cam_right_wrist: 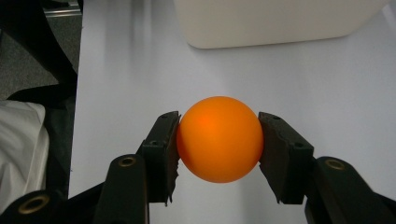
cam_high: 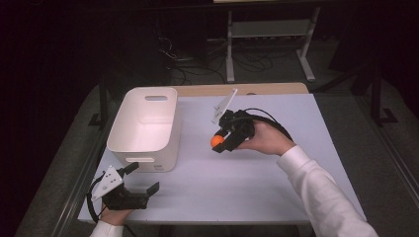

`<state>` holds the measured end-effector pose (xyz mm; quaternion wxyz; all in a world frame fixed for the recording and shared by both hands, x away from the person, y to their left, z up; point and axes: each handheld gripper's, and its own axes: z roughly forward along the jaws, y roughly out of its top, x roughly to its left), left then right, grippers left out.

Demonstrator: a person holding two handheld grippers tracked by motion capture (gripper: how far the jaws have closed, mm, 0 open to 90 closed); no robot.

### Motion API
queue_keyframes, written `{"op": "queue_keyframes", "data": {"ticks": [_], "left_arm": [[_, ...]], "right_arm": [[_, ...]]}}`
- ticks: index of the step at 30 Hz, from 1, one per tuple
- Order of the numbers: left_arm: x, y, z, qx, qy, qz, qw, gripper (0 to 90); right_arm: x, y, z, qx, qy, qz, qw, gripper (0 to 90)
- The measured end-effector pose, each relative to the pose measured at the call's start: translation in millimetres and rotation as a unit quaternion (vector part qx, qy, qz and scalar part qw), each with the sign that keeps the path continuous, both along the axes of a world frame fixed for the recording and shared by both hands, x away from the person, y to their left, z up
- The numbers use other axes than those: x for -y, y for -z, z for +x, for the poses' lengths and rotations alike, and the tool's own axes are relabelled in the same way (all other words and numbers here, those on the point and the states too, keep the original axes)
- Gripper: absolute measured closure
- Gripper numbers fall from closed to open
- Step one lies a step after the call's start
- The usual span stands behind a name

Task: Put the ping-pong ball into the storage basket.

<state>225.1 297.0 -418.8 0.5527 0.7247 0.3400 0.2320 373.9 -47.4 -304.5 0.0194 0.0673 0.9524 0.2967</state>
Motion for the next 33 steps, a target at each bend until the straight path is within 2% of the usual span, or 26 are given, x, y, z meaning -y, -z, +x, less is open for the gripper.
{"op": "queue_keyframes", "data": {"ticks": [3, 11, 27, 28, 33], "left_arm": [[0.8, -0.1, -0.8, -0.001, -0.002, -0.006, 1.0000, 0.0], [0.6, -0.4, -1.0, -0.003, -0.003, -0.005, 1.0000, 0.0], [0.9, 0.0, -0.9, -0.001, -0.003, -0.011, 0.9999, 0.0], [-0.3, -0.3, -0.8, -0.001, -0.002, -0.003, 1.0000, 0.0], [-0.4, -0.4, -0.9, 0.000, 0.000, -0.004, 1.0000, 0.0]], "right_arm": [[-2.7, -2.5, 0.6, 0.005, -0.004, 0.004, 1.0000, 48.9], [-10.3, -10.4, -0.6, 0.012, -0.013, 0.003, 0.9998, 48.9], [-29.6, -19.9, 9.7, 0.006, -0.030, -0.002, 0.9995, 48.9], [-31.3, -20.4, 9.9, 0.004, -0.030, -0.001, 0.9995, 48.9], [-38.0, -21.7, 12.6, 0.002, -0.035, 0.001, 0.9994, 48.9]]}}
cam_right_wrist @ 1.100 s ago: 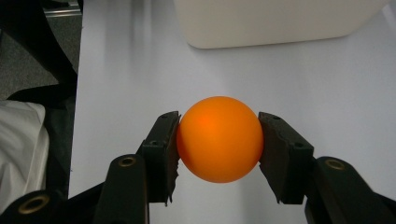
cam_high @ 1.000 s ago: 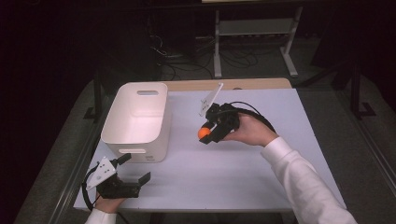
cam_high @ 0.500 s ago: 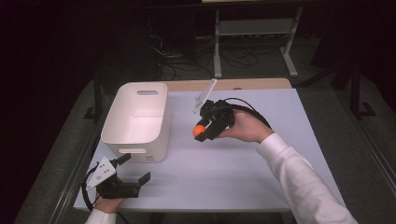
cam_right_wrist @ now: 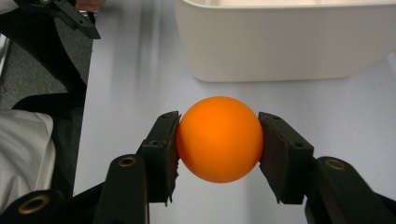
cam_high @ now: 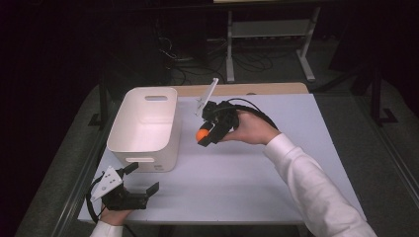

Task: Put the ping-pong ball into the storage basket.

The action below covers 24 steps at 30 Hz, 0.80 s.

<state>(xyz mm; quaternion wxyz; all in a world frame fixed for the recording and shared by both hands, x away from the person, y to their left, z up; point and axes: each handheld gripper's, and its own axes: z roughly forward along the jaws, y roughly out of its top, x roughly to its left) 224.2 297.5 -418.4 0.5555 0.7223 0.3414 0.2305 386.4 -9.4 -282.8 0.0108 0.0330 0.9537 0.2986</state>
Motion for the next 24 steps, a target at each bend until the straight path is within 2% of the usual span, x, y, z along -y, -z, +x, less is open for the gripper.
{"op": "queue_keyframes", "data": {"ticks": [16, 22, 24], "left_arm": [[-0.7, 0.1, 0.1, -0.001, -0.001, 0.001, 1.0000, 0.0], [-1.5, -0.5, 0.5, 0.008, 0.002, 0.005, 1.0000, 0.0], [-0.2, -0.1, -1.0, -0.002, -0.002, -0.006, 1.0000, 0.0]], "right_arm": [[-22.1, -3.4, 9.4, -0.013, -0.021, 0.004, 0.9997, 48.9], [-30.0, -7.1, 11.7, -0.013, -0.026, 0.008, 0.9996, 48.9], [-31.4, -8.2, 12.5, -0.013, -0.028, 0.010, 0.9995, 48.9]]}}
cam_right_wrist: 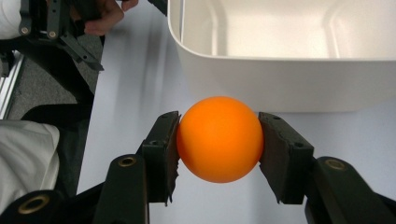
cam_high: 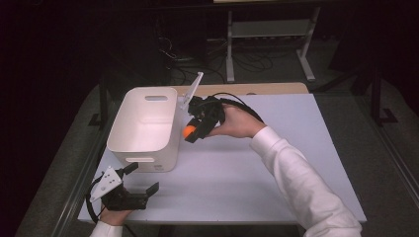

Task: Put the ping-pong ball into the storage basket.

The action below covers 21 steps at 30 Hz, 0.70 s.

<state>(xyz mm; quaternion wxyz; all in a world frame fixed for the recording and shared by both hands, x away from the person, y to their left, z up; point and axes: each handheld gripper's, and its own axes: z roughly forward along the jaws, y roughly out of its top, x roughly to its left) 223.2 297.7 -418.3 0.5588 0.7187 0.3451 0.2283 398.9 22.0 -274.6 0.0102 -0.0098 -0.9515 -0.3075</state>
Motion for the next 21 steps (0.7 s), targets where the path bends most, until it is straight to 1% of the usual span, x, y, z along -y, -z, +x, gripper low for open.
{"op": "queue_keyframes", "data": {"ticks": [6, 17, 21], "left_arm": [[-0.6, -0.1, 0.1, 0.000, 0.000, 0.003, 1.0000, 0.0], [-0.9, -0.1, -0.1, -0.001, -0.001, 0.003, 1.0000, 0.0], [-0.9, -0.2, -0.2, 0.000, 0.000, 0.003, 1.0000, 0.0]], "right_arm": [[-3.4, -2.1, 1.0, 0.002, 0.002, 0.000, 1.0000, 48.8], [-5.3, -4.3, 8.9, 0.004, 0.007, 0.005, 1.0000, 48.8], [-6.5, -8.0, 12.1, 0.008, 0.016, 0.013, 0.9998, 48.9]]}}
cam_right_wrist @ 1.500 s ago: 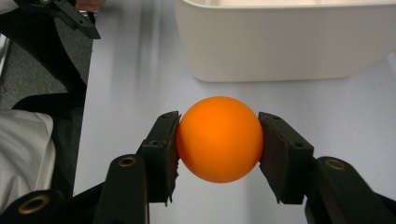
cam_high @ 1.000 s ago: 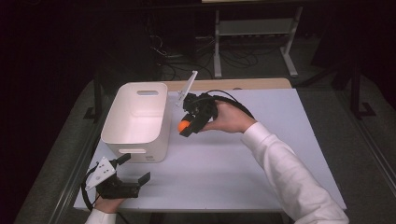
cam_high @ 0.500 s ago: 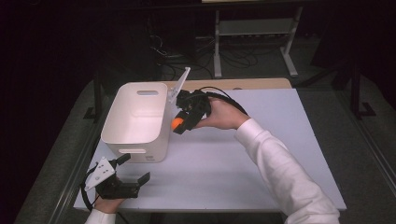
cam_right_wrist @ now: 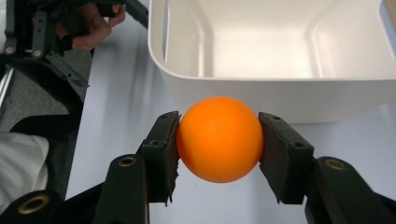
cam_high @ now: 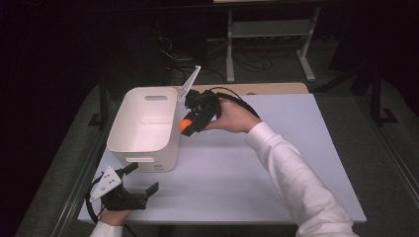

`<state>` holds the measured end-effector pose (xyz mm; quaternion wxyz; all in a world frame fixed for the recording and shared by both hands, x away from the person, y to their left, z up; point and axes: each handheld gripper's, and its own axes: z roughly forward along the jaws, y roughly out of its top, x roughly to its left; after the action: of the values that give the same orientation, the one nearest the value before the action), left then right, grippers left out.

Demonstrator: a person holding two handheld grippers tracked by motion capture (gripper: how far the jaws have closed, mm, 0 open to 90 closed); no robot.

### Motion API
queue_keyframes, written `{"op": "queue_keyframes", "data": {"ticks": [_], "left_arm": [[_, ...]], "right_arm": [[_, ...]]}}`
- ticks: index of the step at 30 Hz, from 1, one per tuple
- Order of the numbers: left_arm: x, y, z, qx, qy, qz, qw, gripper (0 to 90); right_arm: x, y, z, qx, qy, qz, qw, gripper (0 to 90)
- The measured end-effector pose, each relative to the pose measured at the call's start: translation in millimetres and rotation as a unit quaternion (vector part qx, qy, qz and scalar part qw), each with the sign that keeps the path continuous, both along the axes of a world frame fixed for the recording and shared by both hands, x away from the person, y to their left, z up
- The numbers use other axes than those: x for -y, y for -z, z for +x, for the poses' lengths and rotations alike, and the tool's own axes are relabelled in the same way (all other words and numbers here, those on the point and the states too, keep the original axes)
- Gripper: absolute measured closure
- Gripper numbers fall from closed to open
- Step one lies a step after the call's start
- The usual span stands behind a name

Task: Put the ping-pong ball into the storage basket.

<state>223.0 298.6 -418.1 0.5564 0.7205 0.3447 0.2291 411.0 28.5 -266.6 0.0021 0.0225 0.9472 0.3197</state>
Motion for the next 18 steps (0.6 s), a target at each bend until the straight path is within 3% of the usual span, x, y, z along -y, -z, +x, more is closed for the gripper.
{"op": "queue_keyframes", "data": {"ticks": [18], "left_arm": [[-0.3, 0.1, 0.0, 0.001, 0.000, -0.001, 1.0000, 0.0]], "right_arm": [[-17.6, -8.8, 10.9, 0.004, -0.001, 0.012, 0.9999, 48.9]]}}
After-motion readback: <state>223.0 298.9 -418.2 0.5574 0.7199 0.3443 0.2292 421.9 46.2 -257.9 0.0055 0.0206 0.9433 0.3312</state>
